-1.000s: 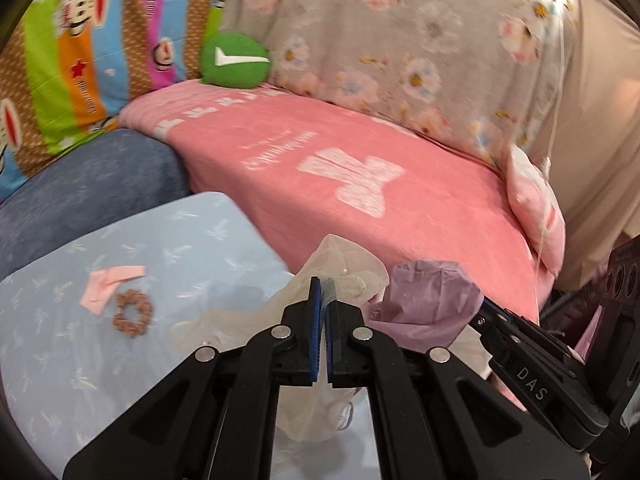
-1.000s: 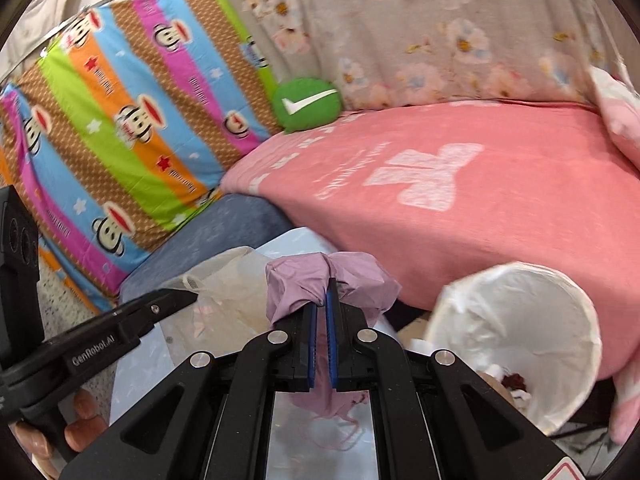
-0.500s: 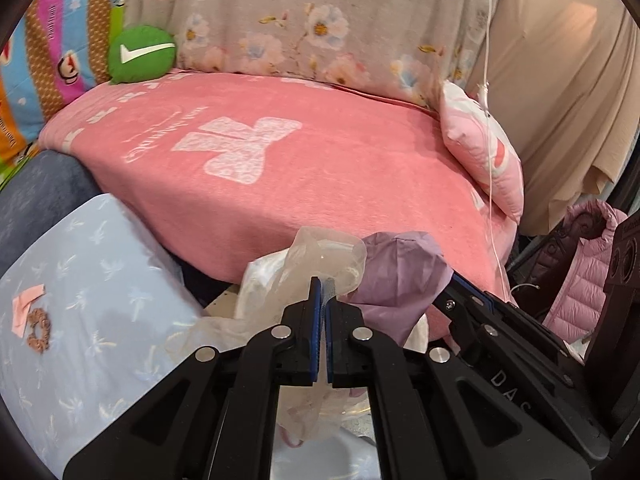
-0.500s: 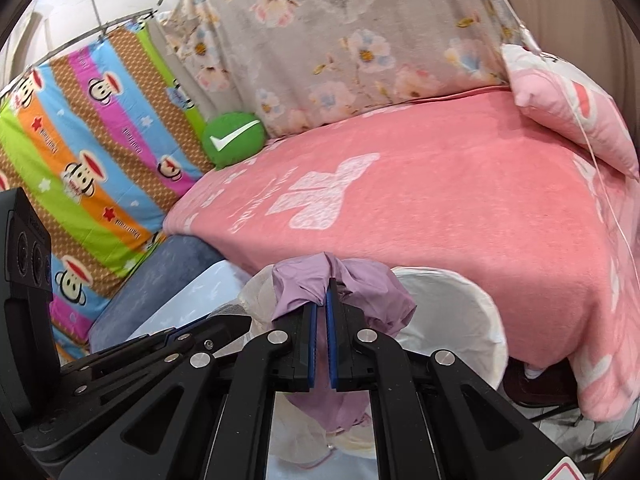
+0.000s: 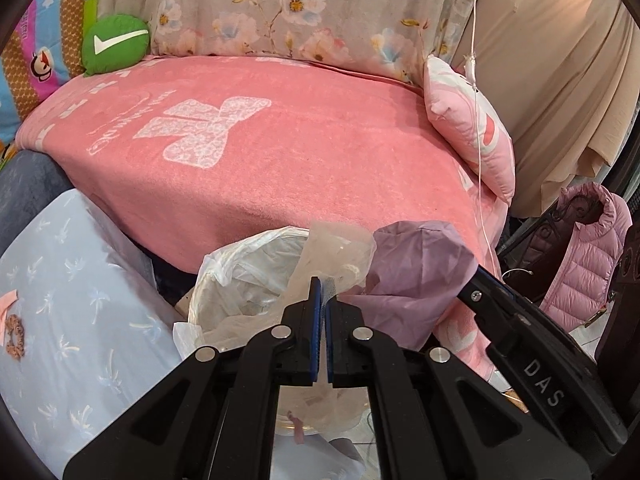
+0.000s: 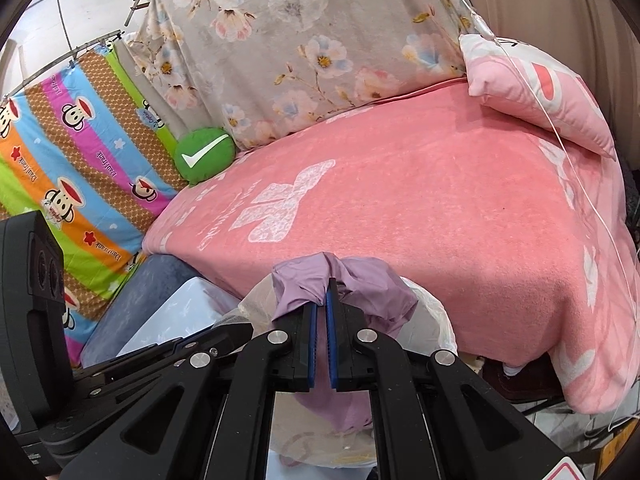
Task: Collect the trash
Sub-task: 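Open both tools to drop the mesh and lilac cloth into the bin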
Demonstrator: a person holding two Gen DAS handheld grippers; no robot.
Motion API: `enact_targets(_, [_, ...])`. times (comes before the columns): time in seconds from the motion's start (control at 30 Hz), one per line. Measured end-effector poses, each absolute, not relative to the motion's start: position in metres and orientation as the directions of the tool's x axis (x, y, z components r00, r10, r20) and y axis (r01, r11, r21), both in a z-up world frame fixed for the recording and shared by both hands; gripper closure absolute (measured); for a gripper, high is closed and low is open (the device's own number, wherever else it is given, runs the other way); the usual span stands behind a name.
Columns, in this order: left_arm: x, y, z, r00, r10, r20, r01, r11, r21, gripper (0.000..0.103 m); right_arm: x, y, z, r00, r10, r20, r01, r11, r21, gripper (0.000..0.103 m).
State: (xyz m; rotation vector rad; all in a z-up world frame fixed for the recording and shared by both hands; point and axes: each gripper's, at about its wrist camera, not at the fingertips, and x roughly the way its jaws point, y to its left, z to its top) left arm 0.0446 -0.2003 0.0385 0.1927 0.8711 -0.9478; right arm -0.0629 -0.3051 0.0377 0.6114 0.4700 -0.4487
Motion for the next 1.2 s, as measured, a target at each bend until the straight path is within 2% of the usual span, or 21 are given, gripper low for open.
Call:
enact_targets(0.43, [0.073, -0.179, 0.020, 0.267, -0.599, -0.755, 0.721, 0.644, -0.256, 0.098, -0.041, -0.296, 0.026, 0.786, -0.236, -0.571, 0.528, 0.737, 0.422, 0.099])
enact_targets(0.5, [0.077, -0.175, 0.017, 0.270, -0.587, -0.763, 0.707, 0.659, -0.257, 0.091, -0.041, -0.297, 0.026, 0.787, -0.235, -0.570, 0.527, 0.737, 0.424, 0.099])
enact_targets(0.57, [0.080, -0.169, 0.017, 0.283, -0.582, -0.762, 0.691, 0.675, -0.259, 0.067, -0.040, -0.298, 0.025, 0.786, -0.234, -0.572, 0.527, 0.738, 0.422, 0.099])
enact_targets(0.63, [0.080, -0.163, 0.020, 0.313, -0.579, -0.753, 0.681, 0.690, -0.248, 0.050, -0.039, -0.300, 0.024, 0.785, -0.230, -0.575, 0.527, 0.736, 0.426, 0.099])
enact_targets(0.87, [0.085, -0.145, 0.021, 0.363, -0.569, -0.738, 0.663, 0.714, -0.225, 0.049, -0.030, -0.302, 0.018, 0.776, -0.217, -0.592, 0.528, 0.737, 0.422, 0.098])
enact_targets(1.07, [0.090, -0.135, 0.020, 0.392, -0.554, -0.735, 0.646, 0.734, -0.209, 0.044, -0.022, -0.303, 0.008, 0.754, -0.211, -0.622, 0.548, 0.723, 0.421, 0.084])
enact_targets(1.13, [0.091, -0.130, 0.020, 0.404, -0.550, -0.731, 0.643, 0.739, -0.200, 0.044, -0.020, -0.300, 0.001, 0.736, -0.207, -0.644, 0.554, 0.732, 0.398, 0.070])
enact_targets(1.2, [0.091, -0.125, 0.021, 0.413, -0.550, -0.726, 0.639, 0.743, -0.199, 0.042, -0.018, -0.297, -0.007, 0.717, -0.198, -0.668, 0.558, 0.737, 0.382, 0.067])
